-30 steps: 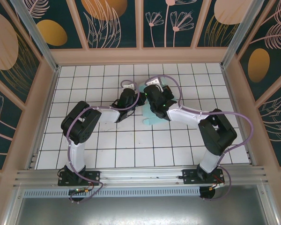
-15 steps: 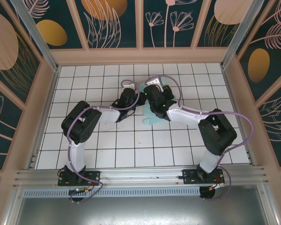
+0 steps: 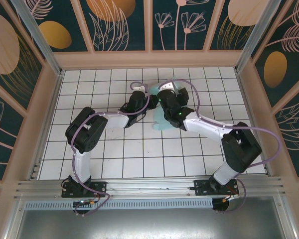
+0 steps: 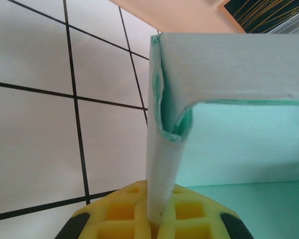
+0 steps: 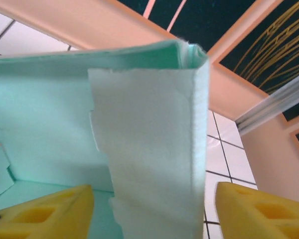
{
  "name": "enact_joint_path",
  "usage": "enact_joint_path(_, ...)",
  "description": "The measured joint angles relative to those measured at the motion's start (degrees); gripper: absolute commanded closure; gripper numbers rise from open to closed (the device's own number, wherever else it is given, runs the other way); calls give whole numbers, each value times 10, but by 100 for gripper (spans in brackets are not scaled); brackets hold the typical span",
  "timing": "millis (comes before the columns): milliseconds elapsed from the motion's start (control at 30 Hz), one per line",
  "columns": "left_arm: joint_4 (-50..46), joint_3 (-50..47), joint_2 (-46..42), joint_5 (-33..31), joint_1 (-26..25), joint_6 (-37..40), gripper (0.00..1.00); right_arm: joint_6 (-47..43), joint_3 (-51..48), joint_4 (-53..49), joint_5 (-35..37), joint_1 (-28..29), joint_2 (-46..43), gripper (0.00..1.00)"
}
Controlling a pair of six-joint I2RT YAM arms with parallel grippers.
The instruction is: Fold the paper box
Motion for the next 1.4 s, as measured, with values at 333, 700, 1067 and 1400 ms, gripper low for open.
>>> enact_joint_path(333, -5, 2, 0, -2, 0, 0, 100, 43, -24, -7, -125, -17, -75, 22)
enact_joint_path(700, -27, 7, 0, -2, 0, 3, 100, 103, -43, -37, -382, -163, -186, 36)
enact_joint_path(1067, -30, 11, 0, -1, 0, 6, 100, 60, -40, -84, -433, -160, -140, 53)
enact_joint_path(1400, -35, 11, 5, -2, 2, 7, 100, 9, -4, -90, -375, -126, -69, 56)
